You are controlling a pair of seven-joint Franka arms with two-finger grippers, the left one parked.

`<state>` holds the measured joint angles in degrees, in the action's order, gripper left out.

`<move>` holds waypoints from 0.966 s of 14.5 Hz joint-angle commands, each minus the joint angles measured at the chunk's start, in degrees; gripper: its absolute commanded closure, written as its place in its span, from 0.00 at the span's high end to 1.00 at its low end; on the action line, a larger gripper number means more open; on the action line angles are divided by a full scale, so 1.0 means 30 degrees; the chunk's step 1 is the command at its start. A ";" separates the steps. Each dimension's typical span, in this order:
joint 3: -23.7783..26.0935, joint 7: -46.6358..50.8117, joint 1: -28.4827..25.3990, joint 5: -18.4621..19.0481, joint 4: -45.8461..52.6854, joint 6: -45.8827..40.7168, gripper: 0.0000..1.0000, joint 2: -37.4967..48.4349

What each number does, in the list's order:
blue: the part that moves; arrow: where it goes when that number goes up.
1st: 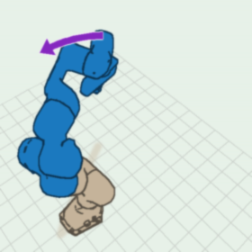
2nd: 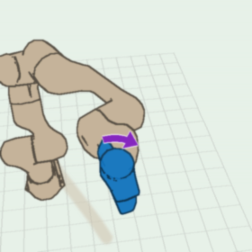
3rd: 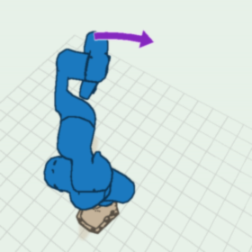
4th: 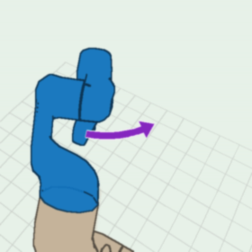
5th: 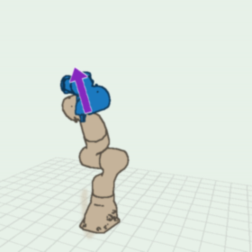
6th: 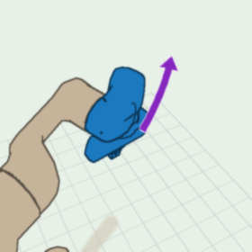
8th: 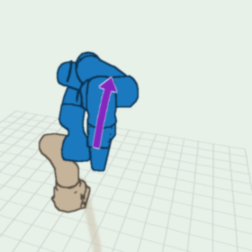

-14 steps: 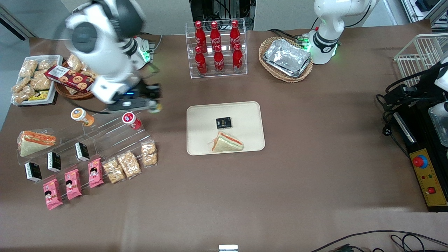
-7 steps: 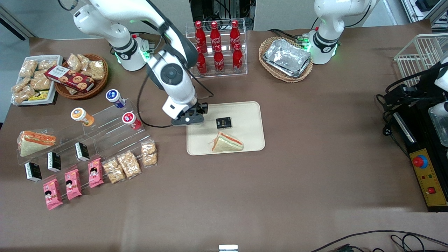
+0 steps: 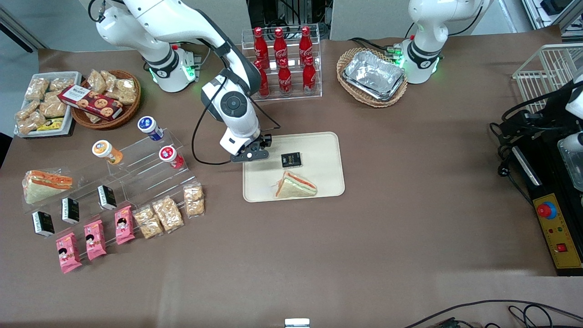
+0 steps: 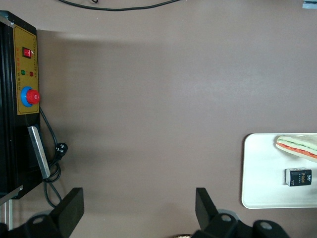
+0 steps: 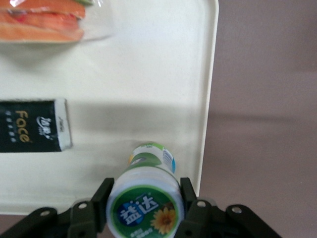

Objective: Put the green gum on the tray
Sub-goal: 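Lower the bottle onto the tray beside the black pack and open the gripper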

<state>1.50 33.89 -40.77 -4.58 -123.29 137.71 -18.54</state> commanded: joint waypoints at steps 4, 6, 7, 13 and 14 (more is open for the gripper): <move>-0.0179 0.0041 -0.0503 -0.0525 -0.0184 0.0501 0.52 -0.0178; -0.0179 0.0041 -0.0532 -0.0496 -0.0184 0.0502 0.53 -0.0208; -0.0179 0.0041 -0.0533 -0.0525 -0.0184 0.0531 0.54 -0.0208; -0.0209 0.0041 -0.0767 -0.0935 -0.0184 0.1555 0.61 -0.0383; -0.0209 0.0041 -0.0767 -0.0935 -0.0184 0.1643 0.63 -0.0442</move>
<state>1.50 33.89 -42.07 -5.77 -123.46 140.33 -19.27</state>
